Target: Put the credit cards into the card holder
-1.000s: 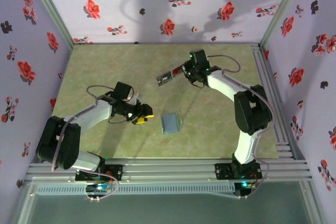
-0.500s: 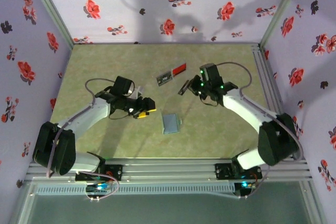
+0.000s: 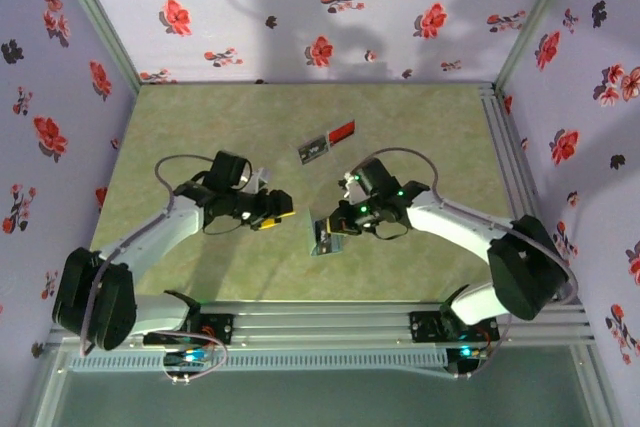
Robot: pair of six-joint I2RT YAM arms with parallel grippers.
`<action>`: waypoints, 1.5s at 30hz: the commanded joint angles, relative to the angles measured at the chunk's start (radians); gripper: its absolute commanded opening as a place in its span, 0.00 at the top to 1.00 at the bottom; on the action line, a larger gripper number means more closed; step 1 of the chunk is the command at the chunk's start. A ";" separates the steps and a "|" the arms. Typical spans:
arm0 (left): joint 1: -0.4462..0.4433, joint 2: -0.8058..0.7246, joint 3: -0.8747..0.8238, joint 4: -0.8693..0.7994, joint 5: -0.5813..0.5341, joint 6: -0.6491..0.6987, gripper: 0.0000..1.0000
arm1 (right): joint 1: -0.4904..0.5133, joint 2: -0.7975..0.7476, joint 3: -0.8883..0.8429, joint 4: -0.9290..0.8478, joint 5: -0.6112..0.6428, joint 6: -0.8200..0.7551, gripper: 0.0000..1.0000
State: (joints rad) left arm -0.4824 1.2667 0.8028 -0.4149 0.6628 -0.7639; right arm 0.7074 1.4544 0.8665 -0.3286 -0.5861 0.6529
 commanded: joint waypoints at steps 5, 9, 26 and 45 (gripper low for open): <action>0.012 -0.087 -0.081 0.079 0.144 -0.072 0.40 | 0.007 0.107 -0.014 0.269 -0.143 0.079 1.00; 0.023 -0.087 -0.112 0.085 0.158 -0.074 0.40 | 0.008 0.193 0.000 0.338 -0.188 0.125 1.00; 0.079 0.129 -0.226 0.351 0.202 -0.104 0.67 | 0.012 0.399 -0.029 0.587 -0.218 0.272 1.00; 0.135 0.272 -0.260 0.423 0.222 -0.011 0.53 | 0.012 0.344 -0.155 0.921 -0.312 0.316 1.00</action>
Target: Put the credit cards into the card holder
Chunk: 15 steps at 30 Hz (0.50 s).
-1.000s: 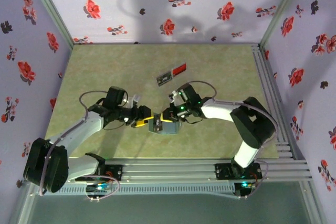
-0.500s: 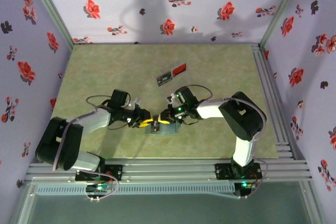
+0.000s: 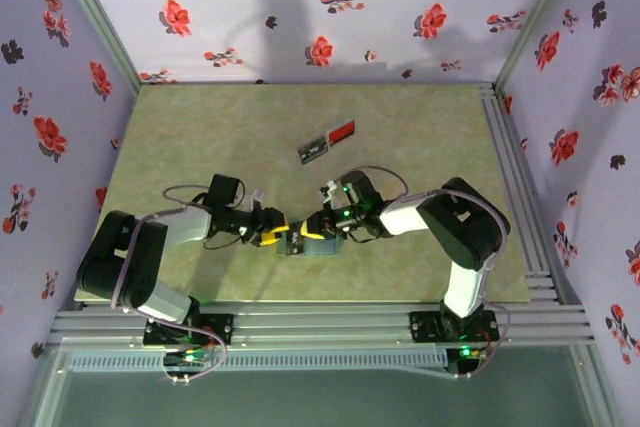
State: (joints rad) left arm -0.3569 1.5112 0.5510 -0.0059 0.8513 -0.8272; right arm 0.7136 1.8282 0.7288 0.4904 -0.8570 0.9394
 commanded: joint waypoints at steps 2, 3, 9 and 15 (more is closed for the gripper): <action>0.013 0.039 -0.015 0.025 0.034 0.056 0.53 | 0.004 -0.034 -0.033 0.150 -0.045 0.062 1.00; 0.013 0.041 -0.019 0.032 0.037 0.054 0.53 | 0.004 -0.036 -0.037 0.167 -0.047 0.075 1.00; 0.014 0.047 -0.038 0.140 0.088 0.018 0.56 | 0.004 -0.020 -0.025 0.194 -0.066 0.106 1.00; 0.015 0.020 -0.076 0.248 0.138 -0.032 0.66 | 0.004 0.005 -0.033 0.267 -0.068 0.153 1.00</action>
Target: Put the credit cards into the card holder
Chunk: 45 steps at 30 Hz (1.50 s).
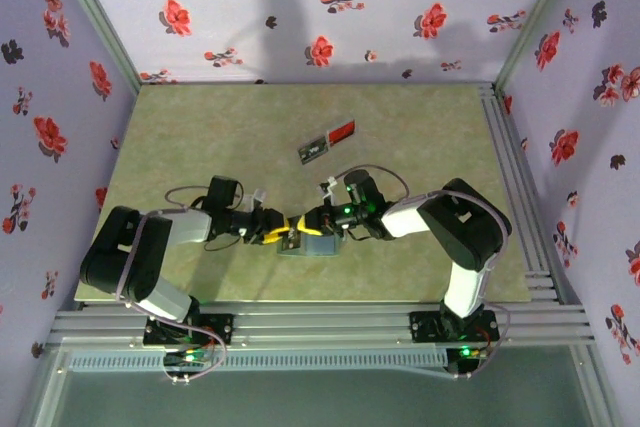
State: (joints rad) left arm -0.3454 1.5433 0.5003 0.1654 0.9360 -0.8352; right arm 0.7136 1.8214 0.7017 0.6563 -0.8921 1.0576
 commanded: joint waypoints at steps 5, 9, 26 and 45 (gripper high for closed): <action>0.002 -0.006 -0.055 0.126 0.064 -0.044 0.86 | 0.004 0.033 -0.020 0.135 -0.020 0.062 1.00; 0.004 -0.016 -0.063 0.122 0.061 -0.033 0.97 | 0.004 0.037 -0.028 0.073 0.012 0.037 0.78; -0.003 -0.066 0.004 -0.006 -0.015 0.077 1.00 | -0.058 -0.219 0.013 -0.672 0.280 -0.219 0.34; -0.057 0.094 0.054 -0.037 -0.093 0.152 1.00 | -0.092 -0.112 -0.018 -0.628 0.254 -0.157 0.43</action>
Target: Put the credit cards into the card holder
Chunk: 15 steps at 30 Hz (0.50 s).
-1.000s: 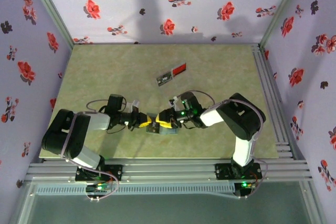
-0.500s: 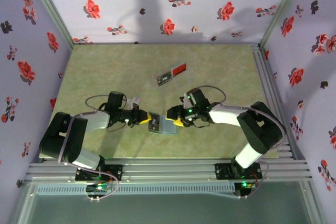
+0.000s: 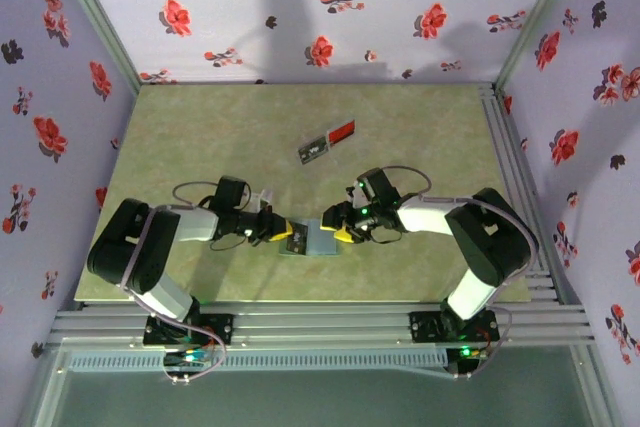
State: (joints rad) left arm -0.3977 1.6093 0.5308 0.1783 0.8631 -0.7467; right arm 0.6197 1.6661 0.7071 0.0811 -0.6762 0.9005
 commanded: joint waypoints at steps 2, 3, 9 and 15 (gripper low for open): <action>-0.005 0.043 0.022 -0.035 -0.016 0.076 1.00 | -0.001 0.045 -0.029 -0.049 0.038 0.001 0.45; -0.005 0.047 0.019 -0.013 -0.007 0.077 1.00 | -0.003 0.045 -0.032 -0.046 0.036 0.003 0.45; -0.007 0.060 -0.003 0.089 0.022 0.051 1.00 | -0.009 0.034 -0.051 -0.030 0.036 0.009 0.47; -0.008 0.072 -0.017 0.179 0.043 0.027 1.00 | -0.011 0.037 -0.061 -0.010 0.038 0.016 0.49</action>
State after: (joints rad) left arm -0.3985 1.6581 0.5282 0.2844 0.8845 -0.7197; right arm 0.6102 1.6684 0.6846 0.1154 -0.6853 0.9016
